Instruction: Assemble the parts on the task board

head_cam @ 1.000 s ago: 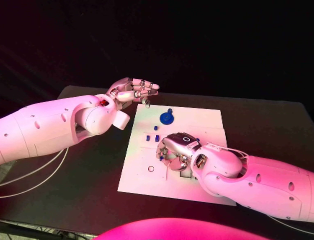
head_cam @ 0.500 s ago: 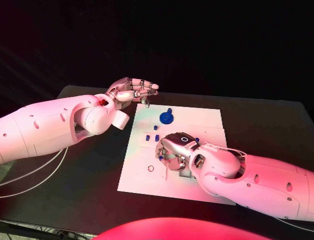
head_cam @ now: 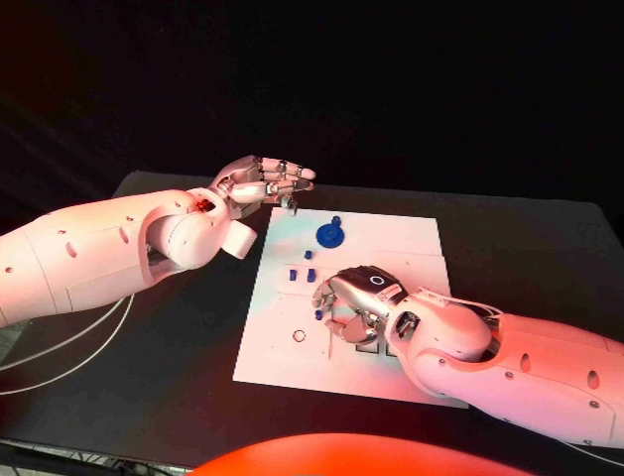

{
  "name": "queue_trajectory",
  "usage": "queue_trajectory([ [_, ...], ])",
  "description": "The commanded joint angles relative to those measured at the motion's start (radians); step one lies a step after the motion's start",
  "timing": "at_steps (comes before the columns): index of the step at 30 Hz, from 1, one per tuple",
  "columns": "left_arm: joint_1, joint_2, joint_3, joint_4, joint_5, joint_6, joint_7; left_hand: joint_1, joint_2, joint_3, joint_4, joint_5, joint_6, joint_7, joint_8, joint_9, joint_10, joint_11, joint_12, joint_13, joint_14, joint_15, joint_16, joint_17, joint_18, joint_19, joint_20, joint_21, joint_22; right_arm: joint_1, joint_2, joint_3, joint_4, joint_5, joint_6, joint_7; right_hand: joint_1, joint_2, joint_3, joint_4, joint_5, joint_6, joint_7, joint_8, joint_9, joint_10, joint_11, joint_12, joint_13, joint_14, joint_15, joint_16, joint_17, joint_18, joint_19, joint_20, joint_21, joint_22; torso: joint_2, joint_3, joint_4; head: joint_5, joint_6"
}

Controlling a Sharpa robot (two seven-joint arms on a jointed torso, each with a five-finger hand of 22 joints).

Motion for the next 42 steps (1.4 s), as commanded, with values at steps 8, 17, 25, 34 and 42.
queue_trajectory([
  [8,0.001,0.000,0.001,-0.001,-0.001,0.021,0.003,0.007,0.005,-0.004,-0.003,0.001,-0.003,0.006,-0.001,0.002,-0.006,-0.001,0.001,-0.002,-0.007,0.002,-0.004,-0.001,0.016,0.000,-0.002,-0.003,-0.002,0.034,-0.092,0.014,0.078,0.010,-0.056,-0.009,-0.004,-0.011,-0.012,0.001,0.009,-0.010,-0.002,-0.008,0.000,-0.016,0.003,0.007,-0.001,0.044,0.010,-0.005,-0.005,0.005,-0.009,0.002,-0.007,-0.003,-0.001,0.0007,-0.0011,-0.012,0.009],
  [17,0.001,-0.002,0.001,-0.002,-0.001,0.022,0.002,0.007,0.005,-0.004,-0.003,0.001,-0.003,0.006,-0.001,0.002,-0.006,-0.001,0.001,-0.002,-0.007,0.002,-0.004,-0.001,0.016,0.000,-0.002,-0.003,-0.002,0.101,-0.207,0.028,0.091,0.081,-0.008,0.002,-0.009,-0.017,-0.083,0.019,0.036,-0.019,0.000,-0.018,0.003,-0.060,0.006,0.030,-0.006,0.044,0.014,-0.002,-0.007,0.006,-0.010,0.006,-0.022,-0.010,0.000,-0.0004,-0.0020,-0.025,0.018],
  [25,0.001,-0.001,0.000,-0.003,-0.001,0.025,0.002,0.008,0.006,-0.005,-0.004,0.001,-0.003,0.007,0.000,0.002,-0.008,0.000,0.001,-0.003,-0.010,0.003,-0.006,-0.003,0.016,-0.001,-0.002,-0.005,-0.002,0.123,-0.243,0.030,0.051,0.107,0.077,0.018,0.127,0.055,-0.454,0.121,0.064,-0.051,-0.029,-0.061,-0.001,-0.185,0.019,0.136,-0.025,0.039,0.025,0.005,-0.024,0.016,-0.023,0.016,-0.088,-0.047,0.002,0.0011,-0.0001,-0.031,0.022],
  [34,0.001,0.000,0.000,-0.003,-0.001,0.026,0.002,0.008,0.006,-0.005,-0.004,0.001,-0.003,0.007,0.000,0.002,-0.008,0.000,0.001,-0.003,-0.010,0.003,-0.006,-0.003,0.016,-0.001,-0.002,-0.005,-0.002,0.125,-0.240,0.029,0.016,0.112,0.123,0.020,0.180,0.064,-0.505,0.176,0.066,-0.046,-0.029,-0.067,0.000,-0.202,0.019,0.174,-0.030,0.039,0.025,0.008,-0.025,0.015,-0.017,0.016,-0.090,-0.043,0.001,-0.0004,0.0010,-0.032,0.021],
  [42,0.001,-0.002,0.000,-0.003,-0.001,0.025,0.001,0.008,0.006,-0.005,-0.004,0.001,-0.003,0.007,0.000,0.002,-0.008,0.000,0.001,-0.003,-0.010,0.003,-0.006,-0.003,0.016,-0.001,-0.002,-0.005,-0.002,0.121,-0.225,0.027,-0.002,0.120,0.139,0.026,0.208,0.073,-0.485,0.215,0.060,-0.005,-0.017,-0.055,0.004,-0.163,0.006,0.221,-0.030,0.042,0.015,0.016,-0.016,0.007,0.010,0.008,-0.052,-0.009,0.001,-0.0012,0.0012,-0.031,0.019],
])
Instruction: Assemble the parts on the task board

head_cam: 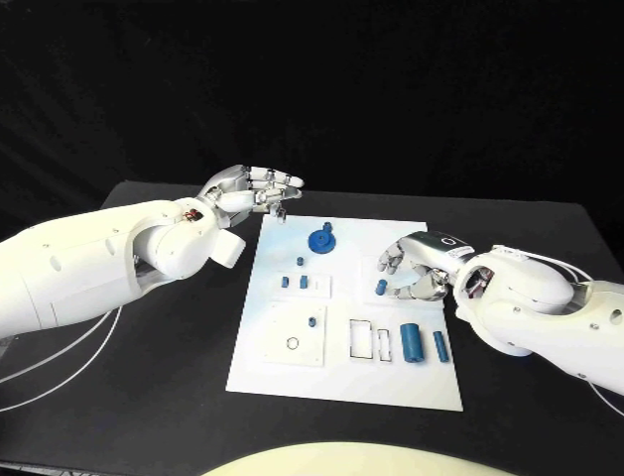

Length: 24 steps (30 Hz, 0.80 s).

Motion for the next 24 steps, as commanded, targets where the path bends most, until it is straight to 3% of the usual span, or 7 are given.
queue_trajectory([
  [1,0.001,0.001,0.001,0.002,0.000,0.015,0.005,0.004,0.002,-0.002,-0.001,0.001,-0.003,0.007,0.000,0.001,-0.008,0.000,0.001,-0.001,-0.006,-0.001,-0.006,-0.001,0.016,-0.001,-0.002,-0.005,-0.001,-0.003,0.006,-0.001,-0.005,0.008,0.042,0.019,0.011,0.002,0.012,0.018,-0.001,0.019,0.006,0.008,0.001,0.025,-0.006,0.014,-0.001,0.040,-0.006,0.010,0.008,0.005,0.014,-0.003,0.014,0.013,0.000,-0.0011,0.0002,0.001,-0.001],
  [6,0.001,0.000,0.001,0.002,0.000,0.016,0.005,0.004,0.002,-0.002,-0.001,0.001,-0.003,0.007,0.000,0.001,-0.008,0.000,0.001,-0.001,-0.006,-0.001,-0.006,-0.001,0.016,-0.001,-0.002,-0.005,-0.001,-0.007,0.017,-0.002,-0.015,0.016,0.040,0.023,0.021,0.002,0.065,0.049,-0.019,0.047,0.010,0.009,-0.002,0.070,-0.015,0.019,-0.008,0.044,-0.014,0.020,0.021,-0.001,0.030,-0.012,0.040,0.038,0.000,-0.0009,-0.0004,0.001,-0.002],
  [7,0.001,0.000,0.001,0.003,0.000,0.016,0.005,0.004,0.002,-0.002,-0.001,0.001,-0.003,0.007,0.000,0.001,-0.008,0.000,0.001,-0.001,-0.006,-0.001,-0.006,-0.001,0.016,-0.001,-0.002,-0.005,-0.001,-0.008,0.021,-0.002,-0.020,0.018,0.038,0.023,0.025,-0.006,0.102,0.066,-0.046,0.054,0.010,0.006,-0.005,0.088,-0.017,0.010,-0.012,0.045,-0.016,0.023,0.024,-0.002,0.033,-0.014,0.046,0.046,0.000,-0.0009,-0.0002,0.001,-0.003],
  [14,0.001,0.000,0.001,0.003,0.000,0.017,0.005,0.004,0.002,-0.002,-0.001,0.001,-0.003,0.007,0.000,0.001,-0.008,0.000,0.001,-0.001,-0.006,-0.001,-0.006,-0.001,0.016,-0.001,-0.002,-0.005,-0.001,-0.016,0.038,-0.003,-0.033,0.028,0.030,0.030,0.024,-0.022,0.177,0.096,-0.059,0.075,0.013,0.006,-0.006,0.131,-0.018,-0.011,-0.013,0.047,-0.017,0.029,0.031,-0.006,0.041,-0.015,0.062,0.064,0.000,-0.0002,-0.0003,0.002,-0.005],
  [24,0.001,0.000,0.001,0.003,0.000,0.020,0.003,0.004,0.002,-0.002,-0.001,0.001,-0.003,0.007,0.000,0.001,-0.008,0.000,0.001,-0.001,-0.006,-0.001,-0.006,-0.001,0.016,-0.001,-0.002,-0.005,-0.001,-0.022,0.051,-0.003,-0.038,0.035,-0.004,0.034,0.015,-0.031,0.214,0.108,-0.061,0.084,0.014,0.006,-0.005,0.158,-0.020,-0.022,-0.012,0.048,-0.019,0.033,0.037,-0.008,0.047,-0.017,0.073,0.076,0.000,-0.0003,-0.0006,0.002,-0.006],
])
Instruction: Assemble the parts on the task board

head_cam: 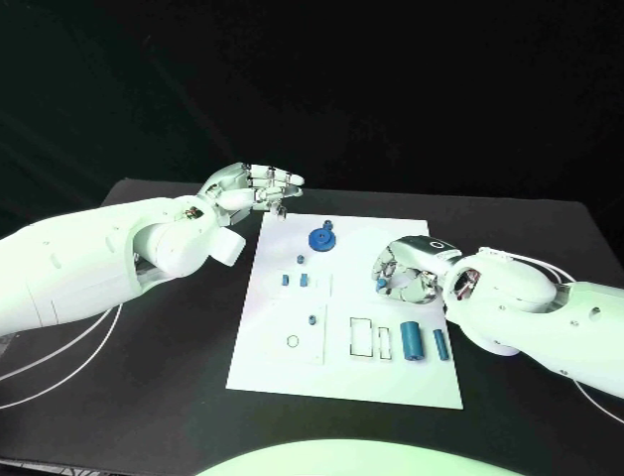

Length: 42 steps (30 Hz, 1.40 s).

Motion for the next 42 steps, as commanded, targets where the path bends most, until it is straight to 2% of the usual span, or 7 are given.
queue_trajectory([
  [1,0.001,0.001,0.001,0.002,0.000,0.018,0.004,0.004,0.002,-0.002,-0.001,0.001,-0.003,0.007,0.000,0.001,-0.008,0.000,0.001,-0.001,-0.006,-0.001,-0.006,-0.001,0.016,-0.001,-0.002,-0.005,-0.001,-0.003,0.005,-0.001,0.000,0.004,-0.016,0.017,0.000,-0.012,0.009,0.000,-0.007,0.009,0.000,0.000,0.001,0.011,-0.001,-0.006,0.000,0.052,-0.008,0.005,0.002,-0.009,0.007,-0.001,0.005,0.002,0.000,-0.0003,0.0000,0.000,0.000],
  [9,0.001,0.001,0.001,0.002,-0.001,0.022,0.002,0.005,0.005,-0.003,-0.001,0.001,-0.003,0.007,0.000,0.001,-0.007,0.000,0.002,-0.001,-0.008,-0.001,-0.006,-0.002,0.016,-0.002,-0.002,-0.006,-0.002,-0.004,0.008,-0.001,-0.006,-0.005,-0.029,0.007,0.007,-0.005,0.064,-0.007,-0.034,0.041,-0.009,0.015,0.011,0.057,-0.009,-0.011,0.005,0.052,-0.017,0.007,0.003,-0.010,0.010,-0.006,0.011,0.011,0.000,0.0002,0.0002,0.000,-0.002],
  [10,0.001,0.001,0.001,0.002,-0.001,0.022,0.002,0.005,0.005,-0.003,-0.001,0.001,-0.003,0.007,0.000,0.001,-0.007,0.000,0.002,-0.001,-0.008,-0.001,-0.006,-0.002,0.016,-0.002,-0.002,-0.006,-0.002,-0.004,0.009,-0.001,-0.006,-0.007,-0.031,0.006,0.016,0.007,0.101,-0.018,-0.078,0.056,-0.015,0.023,0.016,0.079,-0.018,-0.014,0.009,0.053,-0.023,0.009,0.005,-0.010,0.012,-0.012,0.015,0.016,0.000,0.0002,0.0002,0.000,-0.002],
  [17,0.001,0.001,0.001,0.002,-0.001,0.024,0.001,0.005,0.005,-0.003,-0.001,0.001,-0.003,0.007,0.000,0.001,-0.007,0.000,0.002,-0.001,-0.008,-0.001,-0.006,-0.002,0.016,-0.002,-0.002,-0.006,-0.002,-0.005,0.009,-0.001,-0.004,-0.022,-0.045,-0.001,0.003,0.035,0.196,-0.082,-0.088,0.105,-0.038,0.077,0.059,0.159,-0.044,-0.011,0.031,0.055,-0.044,0.012,0.011,-0.015,0.020,-0.032,0.034,0.037,0.000,-0.0003,0.0003,-0.001,-0.003],
  [23,0.001,0.000,0.001,0.002,-0.001,0.025,0.000,0.005,0.005,-0.003,-0.001,0.001,-0.003,0.007,0.000,0.001,-0.007,0.000,0.002,-0.001,-0.008,-0.001,-0.006,-0.002,0.016,-0.002,-0.002,-0.006,-0.002,-0.006,0.002,-0.001,0.006,-0.025,-0.072,0.000,-0.039,0.028,0.253,-0.126,-0.089,0.089,-0.038,0.105,0.098,0.180,-0.047,-0.031,0.045,0.055,-0.047,0.013,0.012,-0.016,0.022,-0.036,0.038,0.047,-0.001,-0.0005,0.0006,0.000,-0.004],
  [35,0.001,0.004,0.001,-0.007,-0.001,0.028,0.002,0.006,0.007,-0.004,-0.002,0.001,-0.002,0.006,0.001,0.002,-0.006,-0.001,0.003,-0.002,-0.008,-0.001,-0.006,-0.003,0.016,-0.002,-0.002,-0.007,-0.002,0.016,-0.038,0.008,0.108,0.018,-0.131,0.016,-0.073,0.022,0.289,-0.159,-0.090,0.079,-0.038,0.124,0.126,0.192,-0.048,-0.046,0.057,0.056,-0.048,0.015,0.015,-0.019,0.027,-0.037,0.048,0.058,-0.001,-0.0001,-0.0006,0.002,0.000],
  [42,0.001,0.011,0.001,-0.012,-0.001,0.033,0.002,0.006,0.007,-0.004,-0.002,0.001,-0.002,0.006,0.001,0.002,-0.006,-0.001,0.003,-0.002,-0.008,-0.001,-0.006,-0.003,0.016,-0.002,-0.002,-0.007,-0.002,0.015,0.003,0.012,0.180,0.090,-0.140,0.045,-0.085,0.023,0.298,-0.167,-0.091,0.075,-0.038,0.129,0.134,0.196,-0.048,-0.051,0.061,0.056,-0.048,0.015,0.015,-0.017,0.025,-0.037,0.043,0.057,-0.002,0.0002,-0.0011,0.008,0.005],
])
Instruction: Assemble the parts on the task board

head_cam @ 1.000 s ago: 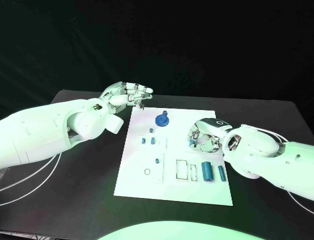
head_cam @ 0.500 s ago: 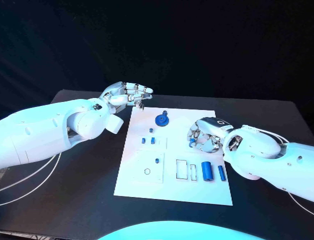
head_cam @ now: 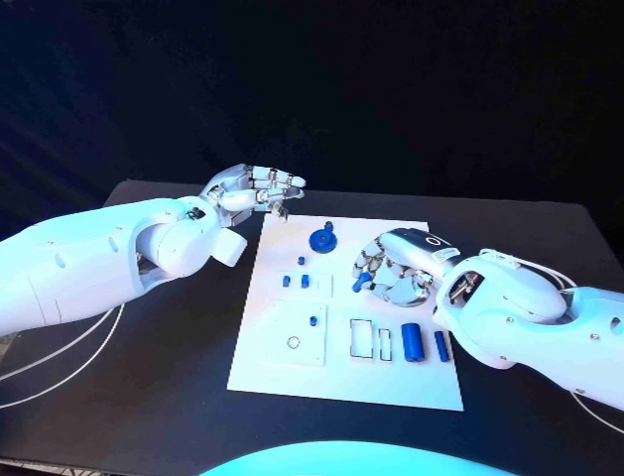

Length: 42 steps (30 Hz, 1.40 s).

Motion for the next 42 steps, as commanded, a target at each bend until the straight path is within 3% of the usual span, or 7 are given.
queue_trajectory([
  [1,0.001,0.005,0.001,-0.001,-0.001,0.021,0.007,0.006,0.007,-0.004,-0.002,0.001,-0.002,0.006,0.001,0.001,-0.006,-0.001,0.003,-0.001,-0.008,-0.001,-0.006,-0.001,0.016,-0.002,-0.002,-0.007,-0.001,-0.006,0.025,0.001,0.021,0.060,-0.021,0.039,-0.010,0.000,0.006,0.001,0.002,-0.004,0.004,0.012,0.094,0.076,-0.071,-0.007,0.001,0.054,-0.007,0.002,-0.003,-0.017,-0.001,-0.005,-0.001,0.037,-0.001,-0.0004,0.0004,0.002,0.000],
  [8,0.001,0.009,0.000,-0.004,-0.001,0.022,0.007,0.006,0.007,-0.004,-0.002,0.001,-0.002,0.006,0.001,0.001,-0.006,-0.001,0.003,-0.001,-0.008,-0.001,-0.006,-0.001,0.016,-0.002,-0.002,-0.007,-0.001,-0.036,0.100,-0.003,0.024,0.077,-0.024,0.062,-0.013,0.001,0.010,-0.002,0.002,-0.006,0.005,0.013,0.096,0.076,-0.071,-0.009,0.002,0.053,-0.007,0.001,-0.004,-0.016,-0.003,-0.005,-0.005,0.036,0.000,0.0003,0.0021,0.008,0.002],
  [18,0.001,0.010,0.000,-0.005,-0.001,0.021,0.006,0.006,0.007,-0.004,-0.002,0.001,-0.002,0.006,0.001,0.001,-0.006,-0.001,0.003,-0.001,-0.008,-0.001,-0.006,-0.001,0.016,-0.002,-0.002,-0.007,-0.001,-0.086,0.170,-0.010,-0.025,0.057,-0.014,0.078,-0.015,0.002,0.013,-0.006,0.002,-0.009,0.005,0.014,0.099,0.076,-0.070,-0.011,0.003,0.053,-0.006,0.000,-0.007,-0.015,-0.005,-0.005,-0.010,0.033,0.002,-0.0007,0.0004,0.019,-0.001],
  [24,0.001,0.010,0.000,-0.005,-0.001,0.021,0.006,0.007,0.007,-0.005,-0.003,0.000,0.000,0.006,0.002,0.002,-0.007,-0.001,0.004,-0.001,-0.008,-0.001,-0.006,-0.002,0.016,-0.002,-0.002,-0.007,-0.002,-0.098,0.198,-0.017,-0.071,0.019,-0.010,0.071,-0.016,0.002,0.015,-0.009,0.002,-0.010,0.006,0.015,0.100,0.076,-0.070,-0.012,0.004,0.053,-0.006,0.000,-0.006,-0.015,-0.005,-0.005,-0.011,0.033,0.001,-0.0011,0.0007,0.019,-0.002],
  [27,0.001,0.011,0.000,-0.005,-0.001,0.022,0.005,0.007,0.007,-0.005,-0.003,0.000,0.000,0.006,0.002,0.002,-0.007,-0.001,0.004,-0.001,-0.008,-0.001,-0.006,-0.002,0.016,-0.002,-0.002,-0.007,-0.002,-0.107,0.209,-0.021,-0.087,0.007,-0.007,0.069,-0.016,0.002,0.015,-0.009,0.002,-0.010,0.006,0.015,0.100,0.076,-0.070,-0.012,0.004,0.053,-0.006,0.000,-0.006,-0.015,-0.005,-0.005,-0.011,0.033,0.002,0.0004,0.0009,0.021,-0.004],
  [42,0.001,0.012,0.000,-0.005,-0.001,0.022,0.004,0.007,0.007,-0.005,-0.003,0.000,0.000,0.006,0.002,0.002,-0.007,-0.001,0.004,-0.001,-0.008,-0.001,-0.006,-0.002,0.016,-0.002,-0.002,-0.007,-0.002,-0.121,0.232,-0.028,-0.107,-0.019,0.033,0.055,-0.017,0.002,0.016,-0.011,0.002,-0.010,0.006,0.015,0.102,0.076,-0.070,-0.014,0.005,0.053,-0.006,0.000,-0.006,-0.015,-0.006,-0.004,-0.012,0.032,0.001,-0.0005,0.0010,0.023,-0.011],
])
